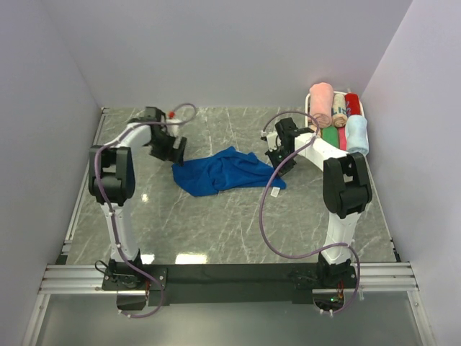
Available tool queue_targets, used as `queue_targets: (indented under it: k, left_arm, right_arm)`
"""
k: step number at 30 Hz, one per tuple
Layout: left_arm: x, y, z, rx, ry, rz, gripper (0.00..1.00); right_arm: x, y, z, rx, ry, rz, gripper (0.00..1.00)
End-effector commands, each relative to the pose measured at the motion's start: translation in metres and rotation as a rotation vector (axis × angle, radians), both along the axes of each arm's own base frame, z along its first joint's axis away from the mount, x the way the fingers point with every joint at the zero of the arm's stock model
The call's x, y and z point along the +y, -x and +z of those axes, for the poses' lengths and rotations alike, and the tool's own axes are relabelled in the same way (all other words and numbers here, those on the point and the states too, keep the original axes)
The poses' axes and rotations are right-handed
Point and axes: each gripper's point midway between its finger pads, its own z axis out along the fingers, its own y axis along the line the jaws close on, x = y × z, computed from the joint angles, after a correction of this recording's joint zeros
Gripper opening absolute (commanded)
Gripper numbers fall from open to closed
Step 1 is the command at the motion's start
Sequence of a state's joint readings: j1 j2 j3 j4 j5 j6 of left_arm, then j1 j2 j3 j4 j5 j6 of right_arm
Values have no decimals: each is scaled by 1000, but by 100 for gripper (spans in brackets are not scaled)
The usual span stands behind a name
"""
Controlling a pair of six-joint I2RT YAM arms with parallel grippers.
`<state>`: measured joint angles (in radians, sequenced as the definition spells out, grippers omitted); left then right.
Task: Roll the towels
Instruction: Flatten the towel
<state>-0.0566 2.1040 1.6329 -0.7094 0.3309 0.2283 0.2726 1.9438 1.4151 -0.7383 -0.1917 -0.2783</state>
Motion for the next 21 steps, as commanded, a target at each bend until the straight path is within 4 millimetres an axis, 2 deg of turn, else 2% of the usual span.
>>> queue_targets:
  k: [1, 5, 13, 16, 17, 21]
  left_arm:
    - [-27, 17, 11, -39, -64, -143, 86]
    - [-24, 24, -7, 20, -111, -141, 74]
    - [-21, 38, -33, 84, -184, -133, 73]
    - [-26, 47, -41, 94, -196, -157, 60]
    - [-29, 49, -42, 92, -193, -162, 52]
    - [-59, 65, -39, 117, -108, -192, 34]
  right_arm:
    - [4, 2, 18, -34, -21, 11, 0]
    - [3, 1, 18, -34, -18, 9, 0]
    - [2, 1, 18, -38, -11, 16, 0]
    - [1, 1, 17, -36, -13, 10, 0]
    - [2, 0, 18, -38, -15, 10, 0]
    - [0, 4, 14, -27, -13, 5, 0]
